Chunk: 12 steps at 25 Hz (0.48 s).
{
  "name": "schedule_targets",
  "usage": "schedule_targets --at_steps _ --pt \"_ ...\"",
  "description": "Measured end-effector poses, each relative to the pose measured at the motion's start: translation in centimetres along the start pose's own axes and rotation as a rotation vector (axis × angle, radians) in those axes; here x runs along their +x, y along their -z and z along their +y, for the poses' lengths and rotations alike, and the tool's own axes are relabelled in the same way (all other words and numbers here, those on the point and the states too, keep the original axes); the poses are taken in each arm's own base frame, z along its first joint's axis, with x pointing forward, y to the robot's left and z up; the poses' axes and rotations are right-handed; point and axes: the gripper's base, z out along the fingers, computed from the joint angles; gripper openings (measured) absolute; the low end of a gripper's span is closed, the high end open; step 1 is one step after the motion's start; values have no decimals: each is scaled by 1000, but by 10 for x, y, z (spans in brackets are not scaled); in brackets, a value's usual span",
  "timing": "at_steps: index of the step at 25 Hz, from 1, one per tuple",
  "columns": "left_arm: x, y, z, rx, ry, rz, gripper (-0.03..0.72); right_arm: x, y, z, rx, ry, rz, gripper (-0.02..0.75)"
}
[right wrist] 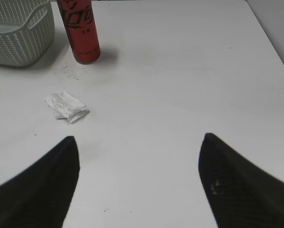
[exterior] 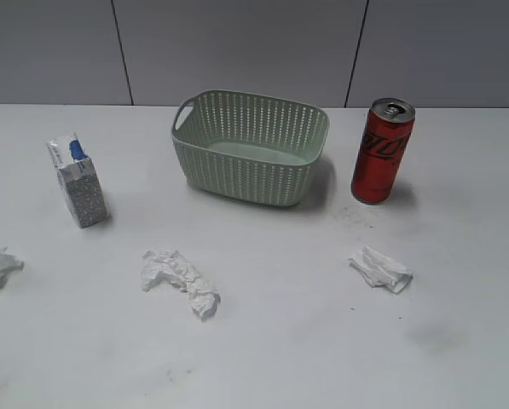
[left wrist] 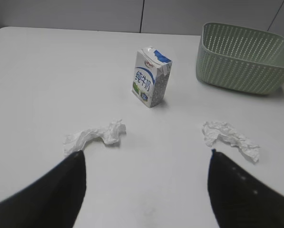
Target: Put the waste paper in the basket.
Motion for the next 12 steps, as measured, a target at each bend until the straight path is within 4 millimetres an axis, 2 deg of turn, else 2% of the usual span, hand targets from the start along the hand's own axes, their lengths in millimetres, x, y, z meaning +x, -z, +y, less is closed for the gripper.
schedule_targets --at_steps 12 --pt "0 0 0 0 0 0 591 0 0 0 0 0 0 589"
